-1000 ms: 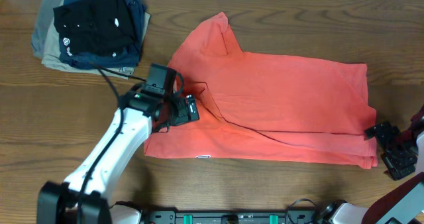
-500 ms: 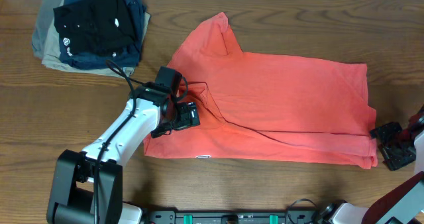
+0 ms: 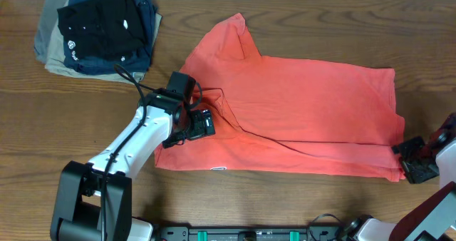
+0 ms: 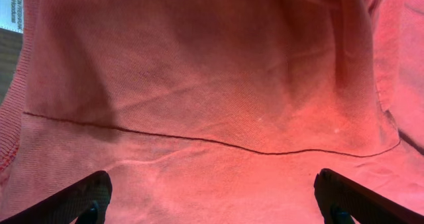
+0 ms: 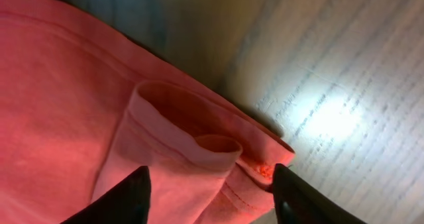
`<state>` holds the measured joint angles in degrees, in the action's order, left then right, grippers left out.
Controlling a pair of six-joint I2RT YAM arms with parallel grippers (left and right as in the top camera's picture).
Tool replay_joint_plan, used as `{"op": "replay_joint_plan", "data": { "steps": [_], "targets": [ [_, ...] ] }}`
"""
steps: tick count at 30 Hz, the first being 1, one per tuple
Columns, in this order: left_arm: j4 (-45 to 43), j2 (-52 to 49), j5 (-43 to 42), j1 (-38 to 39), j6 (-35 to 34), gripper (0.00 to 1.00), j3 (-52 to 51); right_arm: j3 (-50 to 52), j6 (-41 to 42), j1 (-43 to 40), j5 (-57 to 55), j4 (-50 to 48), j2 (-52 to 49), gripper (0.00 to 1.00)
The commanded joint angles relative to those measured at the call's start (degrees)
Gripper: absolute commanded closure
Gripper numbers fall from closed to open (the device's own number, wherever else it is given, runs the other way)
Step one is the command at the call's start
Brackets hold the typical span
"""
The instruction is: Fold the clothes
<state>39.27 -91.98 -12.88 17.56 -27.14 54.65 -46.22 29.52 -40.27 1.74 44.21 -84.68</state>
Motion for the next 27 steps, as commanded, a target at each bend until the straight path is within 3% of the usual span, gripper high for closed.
{"op": "replay_joint_plan", "data": {
  "steps": [1, 27],
  "targets": [
    [-0.1, -0.3, 0.9, -0.1, 0.3, 0.02, -0.6, 0.2, 0.0, -0.2, 0.4, -0.3, 0.0, 0.44],
    [-0.7, -0.3, 0.9, -0.1, 0.3, 0.02, -0.6, 0.8, -0.4, 4.3, 1.5, -5.0, -5.2, 0.45]
  ]
}}
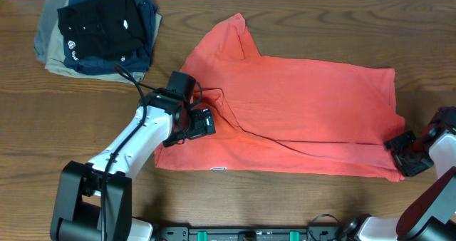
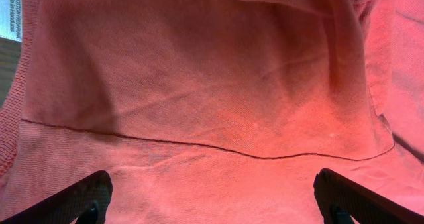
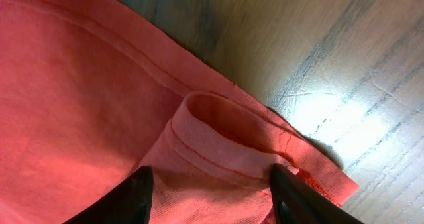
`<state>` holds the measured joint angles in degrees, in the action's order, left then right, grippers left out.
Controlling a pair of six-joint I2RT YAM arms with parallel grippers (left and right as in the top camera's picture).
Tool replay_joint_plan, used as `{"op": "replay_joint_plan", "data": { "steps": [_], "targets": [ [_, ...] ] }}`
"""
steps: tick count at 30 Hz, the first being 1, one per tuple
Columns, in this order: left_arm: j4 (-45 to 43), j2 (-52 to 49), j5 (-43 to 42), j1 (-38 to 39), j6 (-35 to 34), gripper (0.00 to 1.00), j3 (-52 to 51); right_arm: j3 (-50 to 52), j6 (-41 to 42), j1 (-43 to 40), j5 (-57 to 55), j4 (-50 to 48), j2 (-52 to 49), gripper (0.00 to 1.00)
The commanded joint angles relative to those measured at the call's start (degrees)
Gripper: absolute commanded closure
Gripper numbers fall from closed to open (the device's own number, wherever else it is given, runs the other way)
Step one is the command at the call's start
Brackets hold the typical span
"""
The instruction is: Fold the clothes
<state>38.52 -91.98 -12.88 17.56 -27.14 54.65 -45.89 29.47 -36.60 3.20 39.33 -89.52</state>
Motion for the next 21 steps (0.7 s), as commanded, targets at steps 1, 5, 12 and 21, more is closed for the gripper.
{"op": "replay_joint_plan", "data": {
  "steps": [1, 5, 12, 21],
  "targets": [
    [0.0, -0.3, 0.9, -0.1, 0.3, 0.02, -0.6, 0.5, -0.3, 0.7, 0.0, -0.2, -0.4, 0.47],
    [0.0, -0.3, 0.9, -0.1, 0.3, 0.02, -0.6, 0.3, -0.4, 0.6, -0.2, 0.0, -0.4, 0.52],
    [0.4, -0.3, 0.9, -0.1, 0.4, 0.02, -0.6, -4.1, -0.4, -0.2, -4.9, 6.6, -0.3, 0.48],
    [0.4, -0.3, 0.9, -0.1, 0.3, 0.02, -0.6, -5.0, -0.4, -0.2, -7.7, 9.6, -0.3, 0.36]
  ]
}}
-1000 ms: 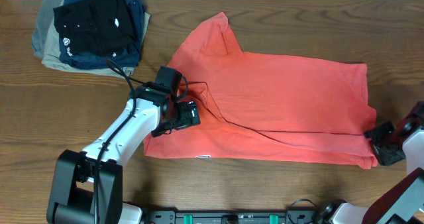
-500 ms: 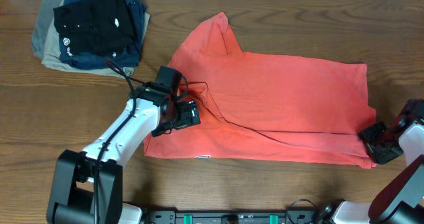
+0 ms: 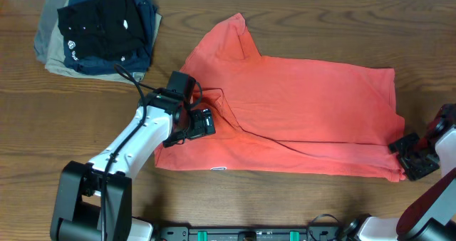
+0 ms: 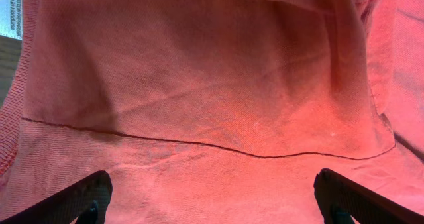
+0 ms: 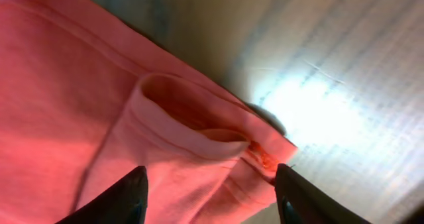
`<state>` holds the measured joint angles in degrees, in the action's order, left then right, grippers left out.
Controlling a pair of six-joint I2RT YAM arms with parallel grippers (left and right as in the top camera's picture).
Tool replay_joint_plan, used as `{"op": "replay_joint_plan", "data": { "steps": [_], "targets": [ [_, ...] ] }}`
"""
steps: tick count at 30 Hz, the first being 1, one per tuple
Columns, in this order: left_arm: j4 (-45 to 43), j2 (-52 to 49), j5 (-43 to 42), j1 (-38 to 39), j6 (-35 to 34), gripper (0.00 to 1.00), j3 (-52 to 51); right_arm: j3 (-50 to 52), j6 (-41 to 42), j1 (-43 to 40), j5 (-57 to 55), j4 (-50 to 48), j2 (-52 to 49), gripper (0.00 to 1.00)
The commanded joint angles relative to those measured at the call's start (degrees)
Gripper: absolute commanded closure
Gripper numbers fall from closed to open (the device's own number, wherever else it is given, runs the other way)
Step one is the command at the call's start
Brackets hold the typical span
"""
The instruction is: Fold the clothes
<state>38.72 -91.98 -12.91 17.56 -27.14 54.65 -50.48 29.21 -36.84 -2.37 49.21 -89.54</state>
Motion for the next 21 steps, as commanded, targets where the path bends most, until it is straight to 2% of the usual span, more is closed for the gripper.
{"op": "replay_joint_plan", "data": {
  "steps": [1, 4, 9, 21],
  "targets": [
    [0.2, -0.3, 1.0, -0.1, 0.3, 0.02, -0.6, -0.2, -0.1, 0.0, -2.1, -0.7, -0.3, 0.35],
    [0.2, -0.3, 1.0, -0.1, 0.3, 0.02, -0.6, 1.1, -0.1, 0.0, -2.1, -2.4, -0.5, 0.32],
    [0.2, -0.3, 1.0, -0.1, 0.3, 0.02, -0.6, 3.6, -0.1, 0.0, -1.6, -5.8, -1.3, 0.36],
    [0.2, -0.3, 1.0, -0.1, 0.3, 0.02, -0.6, 3.4, -0.1, 0.0, -0.6, -6.1, -1.7, 0.62]
  ]
}}
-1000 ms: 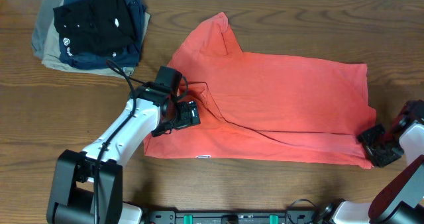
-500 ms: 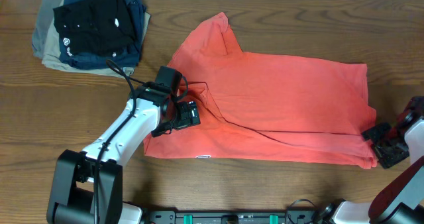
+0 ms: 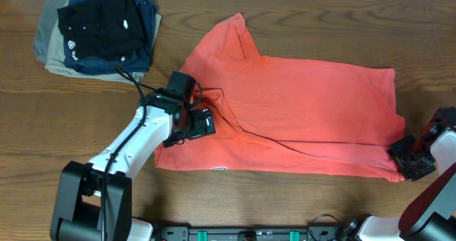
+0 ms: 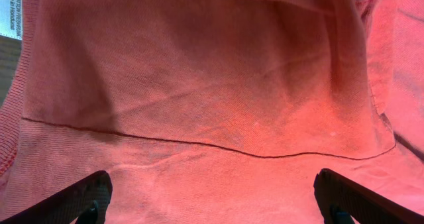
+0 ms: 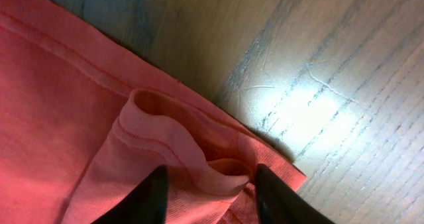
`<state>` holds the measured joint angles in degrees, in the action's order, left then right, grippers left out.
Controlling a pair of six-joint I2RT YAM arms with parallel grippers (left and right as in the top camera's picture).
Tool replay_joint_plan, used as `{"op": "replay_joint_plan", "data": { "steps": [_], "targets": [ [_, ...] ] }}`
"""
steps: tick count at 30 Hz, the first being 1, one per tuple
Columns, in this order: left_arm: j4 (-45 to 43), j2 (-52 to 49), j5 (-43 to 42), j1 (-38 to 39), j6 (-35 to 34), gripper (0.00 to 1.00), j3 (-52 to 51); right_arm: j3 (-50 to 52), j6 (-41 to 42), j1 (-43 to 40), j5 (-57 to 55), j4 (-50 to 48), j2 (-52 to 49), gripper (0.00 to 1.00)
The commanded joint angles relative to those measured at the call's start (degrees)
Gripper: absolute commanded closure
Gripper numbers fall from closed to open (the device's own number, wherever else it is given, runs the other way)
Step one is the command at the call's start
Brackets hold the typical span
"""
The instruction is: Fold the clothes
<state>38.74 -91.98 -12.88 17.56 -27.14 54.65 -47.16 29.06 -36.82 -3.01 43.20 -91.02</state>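
Note:
An orange shirt [image 3: 306, 105] lies spread across the middle of the table, partly folded along its near edge. My left gripper [image 3: 194, 125] rests on the shirt's left part near the collar, open, with its fingers [image 4: 76, 199] wide apart on flat fabric [image 4: 199, 85]. My right gripper [image 3: 412, 159] is at the shirt's near right corner. In the right wrist view it [image 5: 211, 201] is open, its jaws set narrowly around a rolled hem fold [image 5: 199, 158] that fills the gap.
A stack of folded dark and khaki clothes [image 3: 96, 31] sits at the far left corner. Bare wooden table [image 3: 71, 120] shows left of the shirt and beside its right corner [image 5: 331, 85].
My right gripper's fingers stand closer together around the hem fold, and the gripper has shifted slightly onto the corner. The left gripper and the shirt have not moved.
The left gripper stayed open on the shirt near the collar throughout. The right gripper hovered at the near right corner, shifting a little left, then right, with the hem fold between its open fingers. Now the fingers are narrower around that fold.

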Motion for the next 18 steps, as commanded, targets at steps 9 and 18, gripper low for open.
{"op": "replay_joint_plan", "data": {
  "steps": [9, 18],
  "targets": [
    [0.2, -0.3, 0.9, -0.1, 0.3, 0.02, -0.6, -2.4, 0.0, 0.0, 0.2, 1.9, -0.3, 0.95],
    [0.2, -0.3, 1.0, -0.1, 0.3, 0.02, -0.6, -3.1, 0.1, 0.0, 4.5, 2.0, -0.3, 0.99]
  ]
}}
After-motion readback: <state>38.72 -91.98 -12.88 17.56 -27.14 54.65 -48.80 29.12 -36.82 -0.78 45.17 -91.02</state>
